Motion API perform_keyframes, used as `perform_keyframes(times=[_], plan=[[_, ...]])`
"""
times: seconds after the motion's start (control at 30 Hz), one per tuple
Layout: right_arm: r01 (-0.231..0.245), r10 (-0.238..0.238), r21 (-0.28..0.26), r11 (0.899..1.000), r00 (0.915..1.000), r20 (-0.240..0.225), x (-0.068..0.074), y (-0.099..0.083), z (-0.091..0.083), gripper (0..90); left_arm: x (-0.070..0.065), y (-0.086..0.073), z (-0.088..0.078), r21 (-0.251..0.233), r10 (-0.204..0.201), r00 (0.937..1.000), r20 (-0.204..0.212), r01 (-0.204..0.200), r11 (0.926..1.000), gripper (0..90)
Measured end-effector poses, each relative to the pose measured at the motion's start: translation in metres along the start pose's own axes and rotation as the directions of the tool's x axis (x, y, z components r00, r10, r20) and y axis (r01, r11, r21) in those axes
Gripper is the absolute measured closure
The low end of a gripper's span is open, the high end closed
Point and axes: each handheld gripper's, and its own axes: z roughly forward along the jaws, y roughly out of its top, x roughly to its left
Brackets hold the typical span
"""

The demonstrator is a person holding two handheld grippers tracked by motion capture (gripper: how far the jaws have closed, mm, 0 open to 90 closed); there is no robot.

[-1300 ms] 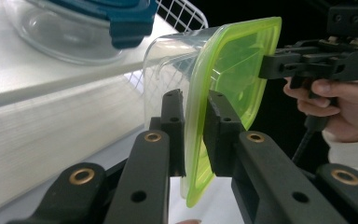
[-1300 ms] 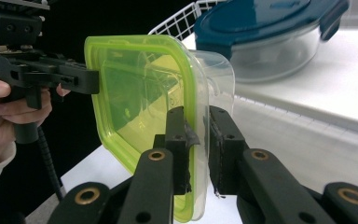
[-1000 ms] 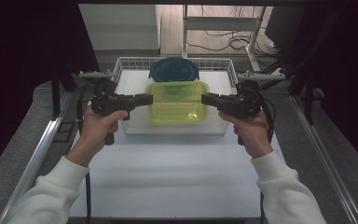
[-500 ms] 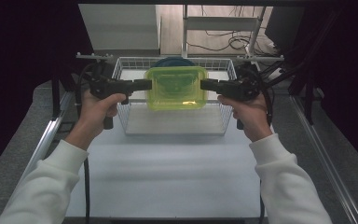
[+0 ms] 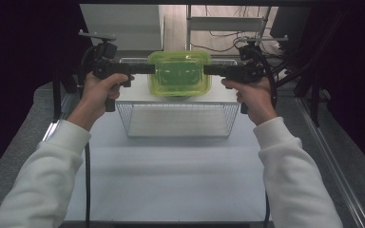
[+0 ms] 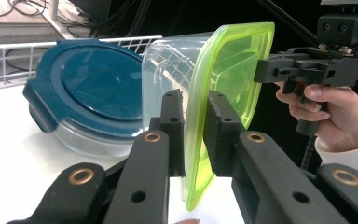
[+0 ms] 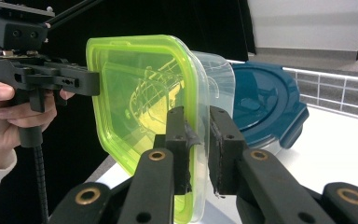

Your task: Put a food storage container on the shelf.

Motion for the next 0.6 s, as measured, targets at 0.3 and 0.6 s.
perform_keyframes(times=[0.3, 0.6], plan=[[-0.068, 0.069, 0.027, 0.997, 0.9971, -0.033, -0.019, 0.023, 0.014, 79.1, 0.016, 0.024, 0.005, 0.025, -0.043, 0.9990, 0.009, 0.042, 0.9988, 79.5], [-0.153, 0.156, 0.075, 0.985, 0.9870, -0.038, -0.040, 0.035, 0.031, 79.0, 0.041, 0.030, 0.017, 0.035, -0.134, 0.9906, 0.029, 0.133, 0.9905, 79.4]])
